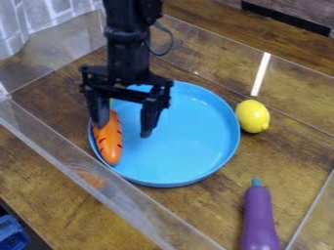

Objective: Remove the carrot from the blue tray and put it on the table

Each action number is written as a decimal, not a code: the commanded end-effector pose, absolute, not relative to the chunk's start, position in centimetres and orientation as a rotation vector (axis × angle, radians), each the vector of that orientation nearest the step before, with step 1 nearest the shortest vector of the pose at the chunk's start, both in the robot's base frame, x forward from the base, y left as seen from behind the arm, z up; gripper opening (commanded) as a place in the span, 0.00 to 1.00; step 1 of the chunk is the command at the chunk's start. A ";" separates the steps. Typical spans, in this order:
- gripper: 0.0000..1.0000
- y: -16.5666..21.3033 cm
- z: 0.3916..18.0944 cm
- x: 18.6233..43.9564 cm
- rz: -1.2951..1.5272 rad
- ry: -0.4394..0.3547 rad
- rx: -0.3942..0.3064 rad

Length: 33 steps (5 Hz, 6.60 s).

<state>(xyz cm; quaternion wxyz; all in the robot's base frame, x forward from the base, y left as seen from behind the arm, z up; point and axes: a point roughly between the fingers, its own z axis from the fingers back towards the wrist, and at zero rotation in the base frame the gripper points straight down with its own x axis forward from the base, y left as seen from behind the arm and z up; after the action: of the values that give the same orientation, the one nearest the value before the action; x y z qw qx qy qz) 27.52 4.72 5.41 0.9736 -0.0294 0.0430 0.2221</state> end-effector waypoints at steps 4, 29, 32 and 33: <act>1.00 6.8 3.1 27.7 0.567 -0.020 -0.109; 1.00 15.0 8.9 30.4 0.259 -0.220 0.137; 1.00 14.5 16.0 30.2 0.287 -0.260 0.039; 1.00 14.6 15.5 30.4 0.288 -0.252 0.041</act>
<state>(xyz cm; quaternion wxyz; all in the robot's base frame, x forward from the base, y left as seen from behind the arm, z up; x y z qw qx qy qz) 30.13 14.07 13.34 0.9858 0.0072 -0.0913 0.1409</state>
